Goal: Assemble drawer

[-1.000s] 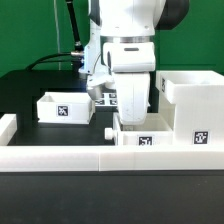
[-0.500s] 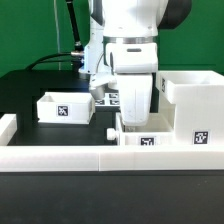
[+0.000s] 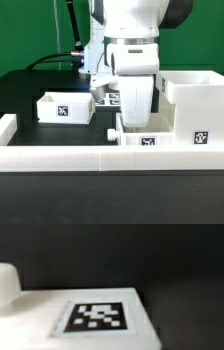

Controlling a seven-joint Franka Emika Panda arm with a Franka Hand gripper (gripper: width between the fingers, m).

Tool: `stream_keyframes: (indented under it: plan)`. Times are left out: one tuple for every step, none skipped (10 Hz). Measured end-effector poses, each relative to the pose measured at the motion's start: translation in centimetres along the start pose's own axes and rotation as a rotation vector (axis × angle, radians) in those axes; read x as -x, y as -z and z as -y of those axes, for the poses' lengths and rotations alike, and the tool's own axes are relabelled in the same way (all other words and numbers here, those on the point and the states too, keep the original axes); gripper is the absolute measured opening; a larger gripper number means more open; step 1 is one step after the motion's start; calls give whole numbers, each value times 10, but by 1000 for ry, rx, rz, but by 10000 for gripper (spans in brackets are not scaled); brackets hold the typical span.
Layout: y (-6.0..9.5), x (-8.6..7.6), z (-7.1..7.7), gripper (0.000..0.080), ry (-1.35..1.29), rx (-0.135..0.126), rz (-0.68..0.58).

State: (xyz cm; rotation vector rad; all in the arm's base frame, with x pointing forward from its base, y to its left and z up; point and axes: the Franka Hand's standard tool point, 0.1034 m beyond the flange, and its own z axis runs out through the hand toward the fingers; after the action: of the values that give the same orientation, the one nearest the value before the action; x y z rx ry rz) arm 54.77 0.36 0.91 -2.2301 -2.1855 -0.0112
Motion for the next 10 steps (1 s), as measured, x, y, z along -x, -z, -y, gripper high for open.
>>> stream_keyframes:
  plan:
    - [0,0,0,42,0,0,0]
    - [0,-1,0,42,-1,-3,0]
    - [0,-6,1,42,4,-11,2]
    - [1,-12,1,42,4,-21,5]
    - [1,-13,1,42,-8,-27,7]
    - [1,-13,1,42,-9,-33,9]
    - [1,-13,1,42,-9,-33,9]
    - [1,-12,1,42,-12,-31,9]
    - [1,-11,1,42,-13,-31,9]
    - [1,-11,1,139,-14,-31,9]
